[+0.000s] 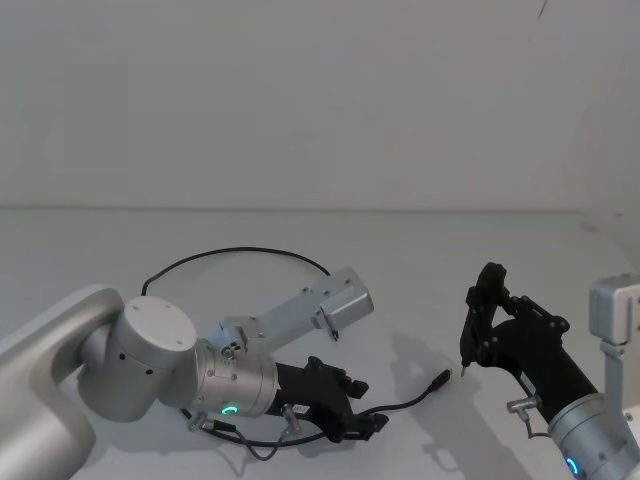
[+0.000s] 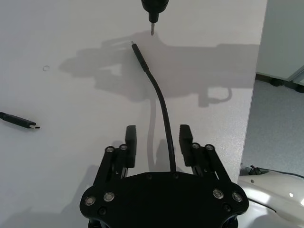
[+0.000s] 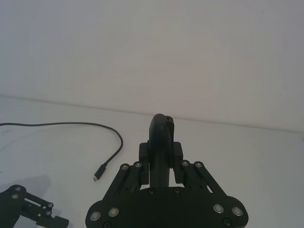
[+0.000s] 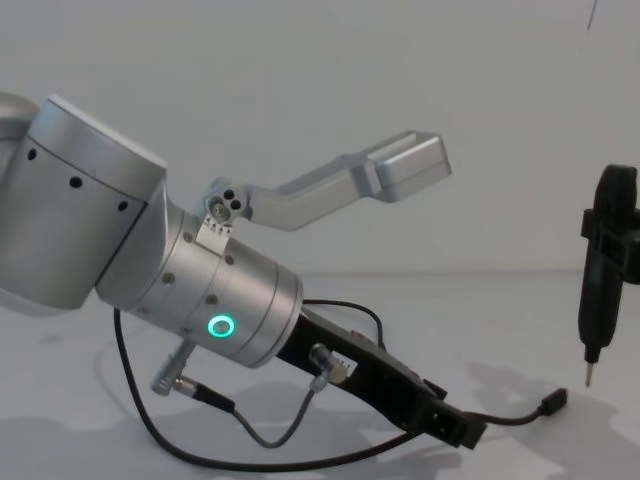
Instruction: Pick up the data cable with the one hand.
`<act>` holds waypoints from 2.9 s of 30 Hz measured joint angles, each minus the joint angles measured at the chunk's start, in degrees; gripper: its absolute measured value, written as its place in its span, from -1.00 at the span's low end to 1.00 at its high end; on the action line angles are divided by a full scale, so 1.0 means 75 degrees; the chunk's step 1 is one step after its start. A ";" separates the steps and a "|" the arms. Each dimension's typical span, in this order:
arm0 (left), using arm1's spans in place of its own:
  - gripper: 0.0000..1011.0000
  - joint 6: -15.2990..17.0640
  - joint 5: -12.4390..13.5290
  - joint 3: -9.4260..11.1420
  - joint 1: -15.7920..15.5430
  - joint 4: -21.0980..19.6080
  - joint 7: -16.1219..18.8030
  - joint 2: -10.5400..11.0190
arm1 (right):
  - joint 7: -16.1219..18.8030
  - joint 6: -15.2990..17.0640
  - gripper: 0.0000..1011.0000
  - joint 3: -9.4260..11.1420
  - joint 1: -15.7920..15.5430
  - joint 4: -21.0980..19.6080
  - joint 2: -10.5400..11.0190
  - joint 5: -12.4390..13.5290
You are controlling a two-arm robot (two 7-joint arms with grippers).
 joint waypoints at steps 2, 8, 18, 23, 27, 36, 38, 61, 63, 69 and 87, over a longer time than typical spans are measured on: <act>0.01 0.0007 -0.0002 0.0005 -0.0001 0.0010 0.0002 -0.0003 | 0.0000 0.0000 -0.45 0.0000 0.0000 0.0000 0.0000 0.0000; -0.43 0.0016 -0.0007 0.0014 -0.0005 0.0025 0.0006 -0.0010 | 0.0000 0.0000 -0.45 0.0000 0.0000 0.0000 0.0000 0.0000; -0.93 0.0024 -0.0007 0.0022 -0.0012 0.0038 0.0007 -0.0016 | 0.0000 0.0000 -0.45 0.0000 0.0000 0.0000 0.0000 0.0000; -0.93 0.0026 -0.0008 0.0025 -0.0014 0.0041 0.0007 -0.0018 | 0.0000 0.0000 -0.45 -0.0001 0.0000 0.0000 0.0000 0.0000; -0.93 0.0023 0.0003 0.0030 -0.0015 0.0039 0.0011 -0.0012 | 0.0000 0.0000 -0.45 0.0002 0.0003 0.0000 -0.0005 0.0000; -0.93 -0.0281 0.0254 0.0021 0.0053 -0.0148 0.0255 0.0122 | 0.0098 -0.0092 -0.45 0.0066 0.0149 -0.0007 -0.0068 0.0043; -0.93 -0.0344 0.0301 0.0003 0.0072 -0.0189 0.0315 0.0148 | 0.0145 -0.0137 -0.45 0.0090 0.0213 -0.0032 -0.0091 0.0072; -0.93 -0.0871 0.0630 -0.0367 0.0233 -0.0792 0.0815 0.0426 | 0.0602 -0.0444 -0.45 0.0269 0.0939 0.0118 -0.0339 0.0324; -0.93 -0.0887 0.0639 -0.0381 0.0237 -0.0812 0.0831 0.0437 | 0.0655 -0.0472 -0.45 0.0283 0.1029 0.0228 -0.0364 0.0341; -0.93 -0.0921 0.0656 -0.0407 0.0248 -0.0856 0.0863 0.0454 | 0.0776 -0.0515 -0.45 0.0310 0.1218 0.0483 -0.0414 0.0379; -0.93 -0.0961 0.0680 -0.0441 0.0260 -0.0906 0.0896 0.0473 | 0.1126 -0.0675 -0.45 0.0337 0.1676 0.1287 -0.0634 0.0448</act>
